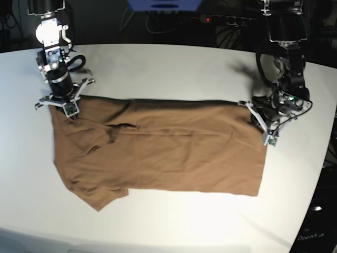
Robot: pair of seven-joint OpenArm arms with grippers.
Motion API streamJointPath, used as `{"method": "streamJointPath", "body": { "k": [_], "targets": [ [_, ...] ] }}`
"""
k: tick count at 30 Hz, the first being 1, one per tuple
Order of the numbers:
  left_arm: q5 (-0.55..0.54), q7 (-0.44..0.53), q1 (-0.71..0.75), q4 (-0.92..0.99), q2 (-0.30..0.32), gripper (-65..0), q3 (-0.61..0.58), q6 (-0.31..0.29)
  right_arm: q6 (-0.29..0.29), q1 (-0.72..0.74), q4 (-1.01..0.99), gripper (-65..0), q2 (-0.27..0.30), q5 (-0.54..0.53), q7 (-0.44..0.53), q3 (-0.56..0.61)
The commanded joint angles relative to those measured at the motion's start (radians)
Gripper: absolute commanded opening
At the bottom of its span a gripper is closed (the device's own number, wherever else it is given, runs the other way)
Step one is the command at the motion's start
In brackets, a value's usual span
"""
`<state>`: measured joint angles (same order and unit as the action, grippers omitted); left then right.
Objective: Fold the T-shirt properly
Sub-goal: 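Drag the shirt toward the robot with both grippers, then lower it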
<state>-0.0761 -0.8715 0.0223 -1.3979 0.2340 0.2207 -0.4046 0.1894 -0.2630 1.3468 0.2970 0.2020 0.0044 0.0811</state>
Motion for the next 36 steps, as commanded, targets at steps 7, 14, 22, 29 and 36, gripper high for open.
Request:
{"method": "streamJointPath", "body": {
  "k": [7, 14, 22, 29, 36],
  "targets": [
    [0.077, -0.17, 0.095, -0.007, 0.005, -61.4, -0.001, 0.0, 0.058, -0.15, 0.125, -64.4, 0.001, 0.014, -0.117, -0.001],
    [0.074, -0.179, 0.193, -0.126, 0.005, -61.4, -0.001, 0.0, 0.058, -0.23, 0.161, -64.4, 0.001, 0.014, -0.117, -0.03],
    [0.074, -0.167, 0.285, -0.131, 0.005, -61.4, 0.001, 0.0, 0.057, -0.333, 0.158, -64.4, -0.006, 0.014, -0.022, -0.093],
    [0.069, -0.145, 0.351, -0.131, 0.003, -61.4, 0.003, 0.0, 0.057, -0.396, 0.155, -64.4, -0.028, 0.015, 0.055, -0.131],
    [0.069, -0.102, 0.426, -0.131, -0.005, -61.4, 0.046, 0.0, 0.057, -0.391, 0.153, -64.4, -0.028, 0.015, 0.056, -0.123]
  ]
}}
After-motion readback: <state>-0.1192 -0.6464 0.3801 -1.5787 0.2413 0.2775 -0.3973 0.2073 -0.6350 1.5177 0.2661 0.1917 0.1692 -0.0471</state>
